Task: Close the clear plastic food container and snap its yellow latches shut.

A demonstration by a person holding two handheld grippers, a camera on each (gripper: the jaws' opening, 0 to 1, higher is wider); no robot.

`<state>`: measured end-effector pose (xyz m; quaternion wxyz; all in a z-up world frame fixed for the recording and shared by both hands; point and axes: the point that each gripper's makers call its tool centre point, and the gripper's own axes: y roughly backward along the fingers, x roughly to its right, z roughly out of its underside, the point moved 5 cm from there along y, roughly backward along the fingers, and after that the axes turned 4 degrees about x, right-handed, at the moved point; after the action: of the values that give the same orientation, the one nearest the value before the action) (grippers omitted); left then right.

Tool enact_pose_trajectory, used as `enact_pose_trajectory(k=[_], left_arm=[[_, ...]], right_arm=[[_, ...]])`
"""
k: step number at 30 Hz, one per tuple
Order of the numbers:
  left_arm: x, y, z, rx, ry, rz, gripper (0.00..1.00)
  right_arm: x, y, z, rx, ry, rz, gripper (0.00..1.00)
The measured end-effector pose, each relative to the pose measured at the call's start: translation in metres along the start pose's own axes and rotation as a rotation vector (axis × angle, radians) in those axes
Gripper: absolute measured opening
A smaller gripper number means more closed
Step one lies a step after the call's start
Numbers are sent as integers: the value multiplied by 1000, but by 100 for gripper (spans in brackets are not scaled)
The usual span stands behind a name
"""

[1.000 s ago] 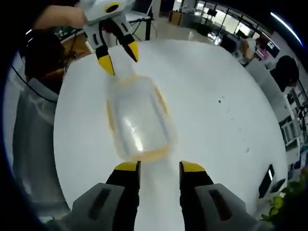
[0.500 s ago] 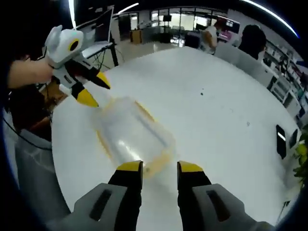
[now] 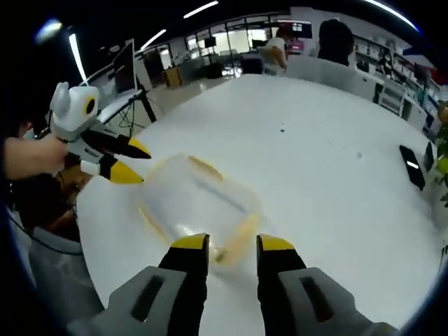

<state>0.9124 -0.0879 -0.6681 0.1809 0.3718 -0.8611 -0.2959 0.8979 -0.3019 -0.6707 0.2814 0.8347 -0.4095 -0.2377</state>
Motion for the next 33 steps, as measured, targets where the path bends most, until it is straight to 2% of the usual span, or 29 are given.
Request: enact_pose_trajectory(k=[10,19,33], left_arm=[[2,-6,5,5,40,5,25],[5,-11,9,22,110,15,24],[9,-11,11,46,174,-19,24]], right_arm=[[0,-4,7,32,-76,12,22],[-2,-9,11,72,-163,15,21],[0,-13,12,116,-276,15,24]])
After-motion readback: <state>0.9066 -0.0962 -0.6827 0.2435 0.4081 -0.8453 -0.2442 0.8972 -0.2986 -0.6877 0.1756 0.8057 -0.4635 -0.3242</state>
